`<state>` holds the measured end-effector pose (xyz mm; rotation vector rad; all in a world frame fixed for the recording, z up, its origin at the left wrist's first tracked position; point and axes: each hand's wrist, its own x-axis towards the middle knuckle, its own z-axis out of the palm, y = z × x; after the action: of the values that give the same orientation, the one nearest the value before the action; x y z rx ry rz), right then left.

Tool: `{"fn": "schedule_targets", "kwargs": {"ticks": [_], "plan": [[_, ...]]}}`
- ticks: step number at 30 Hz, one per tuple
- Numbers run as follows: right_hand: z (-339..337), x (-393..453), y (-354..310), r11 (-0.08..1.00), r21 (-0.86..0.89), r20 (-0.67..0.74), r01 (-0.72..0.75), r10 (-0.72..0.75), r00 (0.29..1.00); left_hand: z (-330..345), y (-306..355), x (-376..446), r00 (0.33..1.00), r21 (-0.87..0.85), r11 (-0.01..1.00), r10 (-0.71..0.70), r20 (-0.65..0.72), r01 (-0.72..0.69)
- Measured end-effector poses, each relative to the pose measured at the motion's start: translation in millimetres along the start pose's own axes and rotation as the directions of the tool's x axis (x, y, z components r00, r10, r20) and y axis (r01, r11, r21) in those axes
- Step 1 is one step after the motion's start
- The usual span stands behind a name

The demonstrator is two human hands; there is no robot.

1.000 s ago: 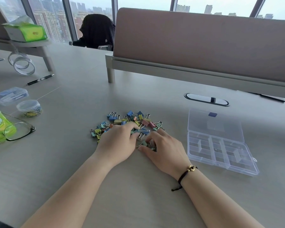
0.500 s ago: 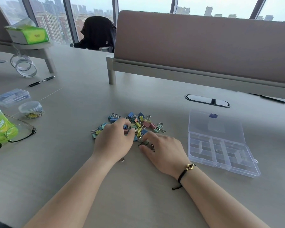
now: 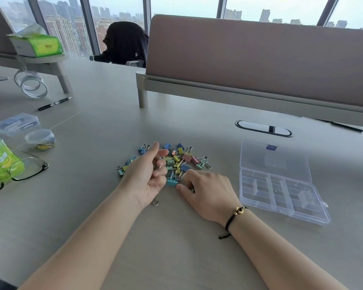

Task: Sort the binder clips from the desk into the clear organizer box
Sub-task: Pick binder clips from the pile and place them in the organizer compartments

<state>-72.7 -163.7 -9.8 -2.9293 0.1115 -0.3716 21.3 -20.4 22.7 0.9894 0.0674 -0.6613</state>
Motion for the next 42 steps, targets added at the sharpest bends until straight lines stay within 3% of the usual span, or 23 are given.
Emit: {"fn": "schedule_targets", "kwargs": {"ticks": [6, 10, 16, 20, 22, 24, 26, 31, 37, 40, 42], "plan": [[2.8, -0.2, -0.3, 0.996, -0.076, -0.087, 0.053, -0.06, 0.994, -1.1, 2.7, -3.5, 0.988, -0.225, 0.965, -0.118, 0.096, 0.137], [5.6, 1.3, 0.4, 0.992, -0.114, -0.235, 0.061, -0.087, 0.968, 0.9, 0.7, -5.5, 0.988, -0.23, 0.962, -0.129, 0.08, 0.144], [5.0, 3.8, 1.0, 0.988, -0.151, -0.202, 0.013, -0.044, 0.978, 6.4, -3.1, -8.1, 0.988, -0.149, 0.977, -0.146, 0.056, 0.153], [2.9, 5.0, 2.7, 0.998, -0.052, -0.251, -0.027, 0.013, 0.968, 7.7, -6.6, -7.5, 0.991, -0.1, 0.986, -0.136, -0.012, 0.134], [-2.3, 6.9, 3.0, 0.989, 0.129, -0.332, -0.072, 0.112, 0.937, 8.0, -7.6, -7.3, 0.991, -0.094, 0.987, -0.131, -0.029, 0.128], [-14.9, 14.1, -4.9, 0.929, 0.364, -0.382, -0.069, 0.217, 0.898, 8.8, -7.8, -7.3, 0.989, -0.1, 0.984, -0.148, 0.02, 0.149], [-28.6, 26.5, -19.1, 0.875, 0.482, -0.401, -0.044, 0.265, 0.877, 9.8, -8.7, -10.3, 0.973, -0.125, 0.971, -0.185, 0.139, 0.202], [-36.3, 44.4, -48.6, 0.947, 0.321, -0.224, 0.0, 0.076, 0.972, 12.9, -13.2, -17.6, 0.902, -0.154, 0.941, -0.228, 0.368, 0.301], [-37.0, 37.1, -37.6, 0.961, 0.259, -0.252, 0.096, -0.029, 0.967, 12.9, -14.2, -17.2, 0.929, -0.192, 0.935, -0.24, 0.281, 0.299], [-44.4, 22.6, -20.7, 0.9, 0.433, -0.379, 0.062, 0.12, 0.918, 12.9, -8.4, -18.3, 0.938, -0.205, 0.927, -0.27, 0.218, 0.314], [-44.7, 10.0, -4.7, 0.889, 0.455, -0.363, -0.037, 0.224, 0.904, 10.2, -5.3, -16.3, 0.944, -0.213, 0.923, -0.294, 0.149, 0.321]]}}
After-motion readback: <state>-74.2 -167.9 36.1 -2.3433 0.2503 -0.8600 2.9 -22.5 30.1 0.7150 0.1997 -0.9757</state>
